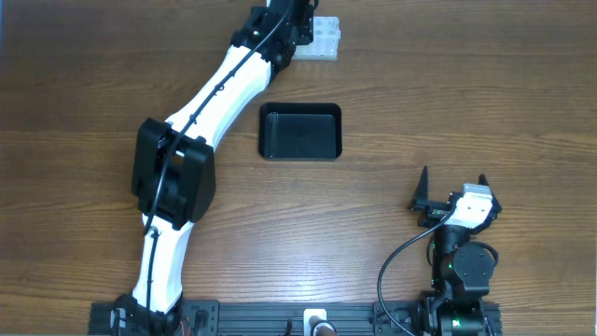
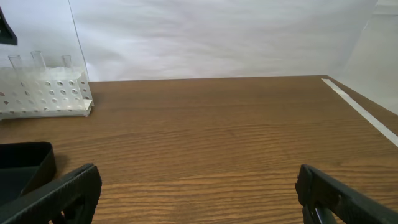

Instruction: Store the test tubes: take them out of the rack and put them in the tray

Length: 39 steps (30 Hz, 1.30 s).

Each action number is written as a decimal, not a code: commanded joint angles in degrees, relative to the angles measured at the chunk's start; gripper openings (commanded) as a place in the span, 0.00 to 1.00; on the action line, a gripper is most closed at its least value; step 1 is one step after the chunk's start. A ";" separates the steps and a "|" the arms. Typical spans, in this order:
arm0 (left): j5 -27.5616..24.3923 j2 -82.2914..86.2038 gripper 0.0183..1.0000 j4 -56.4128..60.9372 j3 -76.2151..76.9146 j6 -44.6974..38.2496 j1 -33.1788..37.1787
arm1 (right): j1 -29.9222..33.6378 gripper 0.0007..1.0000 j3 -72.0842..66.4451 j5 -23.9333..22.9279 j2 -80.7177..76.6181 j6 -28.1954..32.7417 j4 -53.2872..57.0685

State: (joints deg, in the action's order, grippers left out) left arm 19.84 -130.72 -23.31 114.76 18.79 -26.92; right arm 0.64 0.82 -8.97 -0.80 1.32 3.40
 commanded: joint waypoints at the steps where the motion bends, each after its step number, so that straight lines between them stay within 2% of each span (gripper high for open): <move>1: -0.94 -1.25 0.72 1.09 0.50 -1.92 0.46 | -0.24 0.99 -0.52 0.13 0.42 -0.42 0.00; 16: -1.18 -4.57 0.67 4.09 0.50 -2.14 0.39 | -0.24 0.99 -0.52 0.13 0.42 -0.42 -0.02; 28: -1.60 -5.97 0.46 6.34 0.50 -4.94 -0.24 | -0.24 0.99 -0.52 0.13 0.42 -0.39 -0.02; 39: -2.43 -6.80 0.36 6.38 0.50 -4.94 -0.68 | -0.24 0.99 -0.52 0.13 0.42 -0.42 -0.02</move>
State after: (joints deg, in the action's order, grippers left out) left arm 18.15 -135.20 -17.28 114.76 14.48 -27.22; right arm 0.64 0.82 -8.97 -0.80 1.32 3.40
